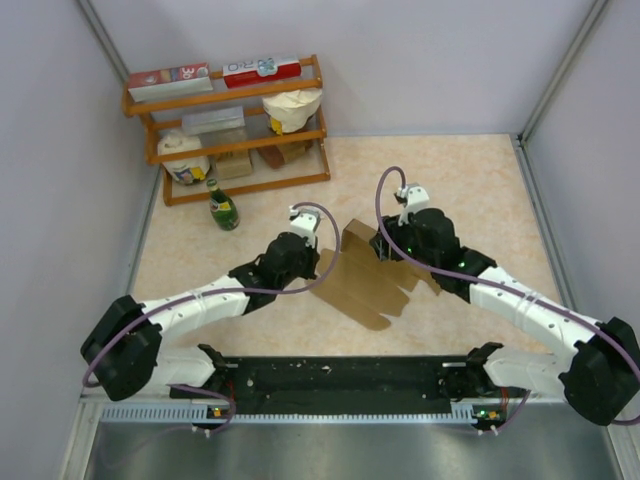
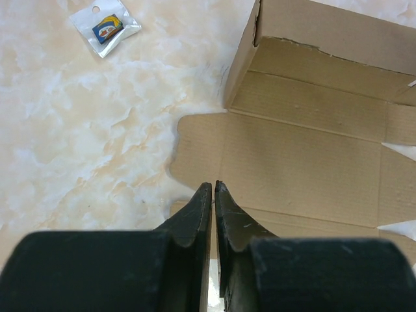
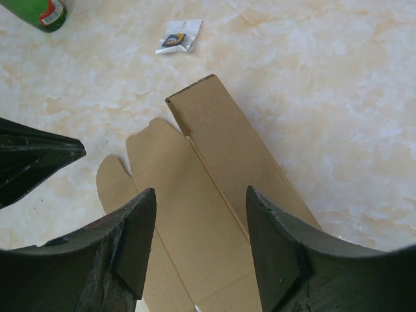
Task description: Fold the paper box
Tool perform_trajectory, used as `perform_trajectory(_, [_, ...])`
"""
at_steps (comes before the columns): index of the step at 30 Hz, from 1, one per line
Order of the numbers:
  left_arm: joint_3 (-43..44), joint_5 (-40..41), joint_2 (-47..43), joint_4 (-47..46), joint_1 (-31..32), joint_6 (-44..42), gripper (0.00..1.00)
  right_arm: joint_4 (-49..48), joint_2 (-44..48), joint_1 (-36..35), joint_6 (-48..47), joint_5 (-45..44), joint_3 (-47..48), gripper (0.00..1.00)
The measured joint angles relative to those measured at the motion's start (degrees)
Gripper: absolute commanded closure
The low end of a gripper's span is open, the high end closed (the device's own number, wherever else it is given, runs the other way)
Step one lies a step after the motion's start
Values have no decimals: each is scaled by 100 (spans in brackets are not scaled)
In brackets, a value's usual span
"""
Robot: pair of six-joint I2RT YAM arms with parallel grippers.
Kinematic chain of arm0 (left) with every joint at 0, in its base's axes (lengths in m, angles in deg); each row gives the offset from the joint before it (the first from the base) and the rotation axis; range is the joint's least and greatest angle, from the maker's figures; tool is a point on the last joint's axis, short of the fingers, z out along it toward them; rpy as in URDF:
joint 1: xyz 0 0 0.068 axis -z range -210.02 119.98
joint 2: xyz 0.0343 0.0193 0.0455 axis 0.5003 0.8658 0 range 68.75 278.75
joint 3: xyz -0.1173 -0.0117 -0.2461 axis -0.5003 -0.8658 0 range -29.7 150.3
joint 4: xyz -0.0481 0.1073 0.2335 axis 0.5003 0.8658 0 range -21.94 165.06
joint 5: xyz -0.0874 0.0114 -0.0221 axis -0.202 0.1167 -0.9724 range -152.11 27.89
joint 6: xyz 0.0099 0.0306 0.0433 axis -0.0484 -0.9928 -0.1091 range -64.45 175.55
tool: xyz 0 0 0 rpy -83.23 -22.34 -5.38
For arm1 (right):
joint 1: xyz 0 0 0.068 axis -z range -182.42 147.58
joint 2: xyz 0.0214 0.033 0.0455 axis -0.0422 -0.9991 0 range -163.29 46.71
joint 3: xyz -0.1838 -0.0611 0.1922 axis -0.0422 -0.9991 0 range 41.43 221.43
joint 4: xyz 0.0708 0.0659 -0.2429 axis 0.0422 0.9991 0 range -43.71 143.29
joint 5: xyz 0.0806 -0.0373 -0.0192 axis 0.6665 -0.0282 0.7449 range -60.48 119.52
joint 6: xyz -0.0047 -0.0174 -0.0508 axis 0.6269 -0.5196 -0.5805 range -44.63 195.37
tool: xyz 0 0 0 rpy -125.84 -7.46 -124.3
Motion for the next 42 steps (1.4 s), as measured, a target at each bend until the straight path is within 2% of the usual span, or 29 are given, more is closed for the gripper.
perform_trajectory(8, [295, -31, 225, 164, -101, -2, 89, 267, -216, 0, 271, 39, 13, 31])
perform_trajectory(11, [382, -57, 319, 203, -168, 0, 87, 535, -269, 2, 468, -205, 85, 18])
perform_trajectory(15, [387, -120, 330, 264, -284, 39, 86, 603, -267, 2, 553, -507, 116, 14])
perform_trajectory(22, [356, -225, 61, 542, -407, 190, 86, 614, -380, 2, 420, -859, 116, 14])
perform_trajectory(28, [260, -291, -444, 719, -407, 341, 91, 597, -728, 2, 363, -1049, 153, 16])
perform_trajectory(42, [234, -634, -472, 1104, -407, 323, 92, 57, -1344, 2, 400, -1082, 710, 16])
